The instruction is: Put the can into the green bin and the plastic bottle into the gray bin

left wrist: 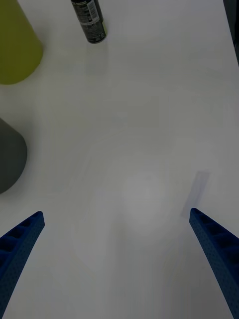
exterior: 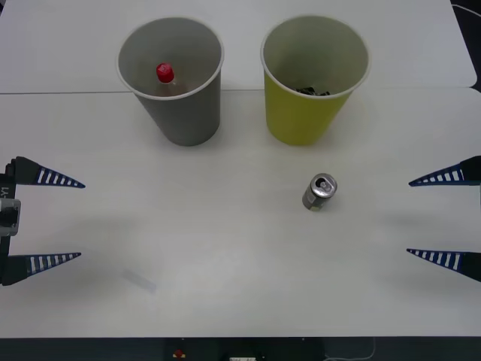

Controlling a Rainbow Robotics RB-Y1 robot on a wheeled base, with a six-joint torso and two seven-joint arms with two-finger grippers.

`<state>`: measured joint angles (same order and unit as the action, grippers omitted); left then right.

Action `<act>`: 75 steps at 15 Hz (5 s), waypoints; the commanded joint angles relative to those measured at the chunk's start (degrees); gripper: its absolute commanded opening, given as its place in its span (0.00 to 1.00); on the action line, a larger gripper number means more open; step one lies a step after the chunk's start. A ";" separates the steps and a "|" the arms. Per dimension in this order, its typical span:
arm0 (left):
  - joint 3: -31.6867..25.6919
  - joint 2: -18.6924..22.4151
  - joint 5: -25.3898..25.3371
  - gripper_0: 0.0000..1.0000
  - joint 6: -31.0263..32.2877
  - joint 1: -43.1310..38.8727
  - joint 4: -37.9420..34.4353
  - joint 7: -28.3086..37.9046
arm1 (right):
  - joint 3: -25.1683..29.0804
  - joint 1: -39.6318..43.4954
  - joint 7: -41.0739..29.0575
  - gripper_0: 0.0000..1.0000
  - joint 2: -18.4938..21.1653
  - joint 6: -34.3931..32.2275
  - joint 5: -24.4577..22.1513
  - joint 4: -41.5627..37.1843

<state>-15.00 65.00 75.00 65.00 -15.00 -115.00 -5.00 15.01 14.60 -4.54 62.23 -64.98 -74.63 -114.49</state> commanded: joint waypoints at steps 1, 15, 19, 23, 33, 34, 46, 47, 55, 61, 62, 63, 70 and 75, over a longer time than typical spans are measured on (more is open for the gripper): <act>0.00 0.00 0.00 1.00 0.00 0.00 0.00 0.00 | -0.07 -0.09 0.68 1.00 -1.23 0.03 0.01 1.55; 0.00 0.00 0.00 1.00 0.00 0.00 0.00 0.00 | -9.92 -6.07 19.22 1.00 -12.13 5.83 4.94 18.25; 0.00 0.00 0.00 1.00 0.00 0.00 0.00 0.00 | -9.92 -6.95 19.22 1.00 -16.52 5.83 4.94 20.54; 0.00 0.00 0.00 1.00 0.00 0.00 0.00 0.00 | -10.71 -11.08 19.66 1.00 -22.06 4.34 4.94 27.74; 0.00 0.00 0.00 1.00 0.00 0.00 0.00 0.00 | -12.90 -20.31 20.01 1.00 -32.61 3.46 4.85 40.66; 0.00 0.00 0.00 1.00 0.00 0.00 0.00 0.00 | -13.17 -21.19 20.10 1.00 -33.22 3.46 4.85 41.72; 0.00 0.00 0.00 1.00 0.00 0.00 0.00 0.00 | -13.87 -25.67 20.10 1.00 -38.67 5.39 1.07 45.15; 0.00 0.00 0.00 1.00 0.00 0.00 0.00 0.00 | -13.87 -25.67 20.19 1.00 -38.67 5.39 1.07 45.06; 0.00 0.00 0.00 1.00 0.00 0.00 0.00 0.00 | -13.87 -25.85 20.01 0.00 -39.11 5.57 0.54 45.15; 0.00 0.00 0.00 1.00 0.00 0.00 0.00 0.00 | -13.87 -26.02 19.40 0.00 -38.23 3.20 0.54 44.79; 0.00 0.00 0.00 1.00 0.00 0.00 0.00 0.00 | -13.87 -25.93 18.96 0.00 -37.53 2.67 0.54 44.27; 0.00 0.00 0.00 1.00 0.00 0.00 0.00 0.00 | -13.96 -25.93 18.43 0.00 -36.83 2.23 0.45 43.65; 0.00 0.00 0.00 1.00 0.00 0.00 0.00 0.00 | -15.80 -24.26 2.34 0.00 -30.15 0.12 0.54 33.81; 0.00 0.00 0.00 1.00 0.00 0.00 0.00 0.00 | -15.80 -18.38 -14.62 0.00 -22.85 2.67 0.54 18.08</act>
<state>-15.00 65.00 75.00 65.00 -15.00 -115.00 -5.00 -0.85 -4.65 -16.90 38.31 -63.08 -74.11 -94.28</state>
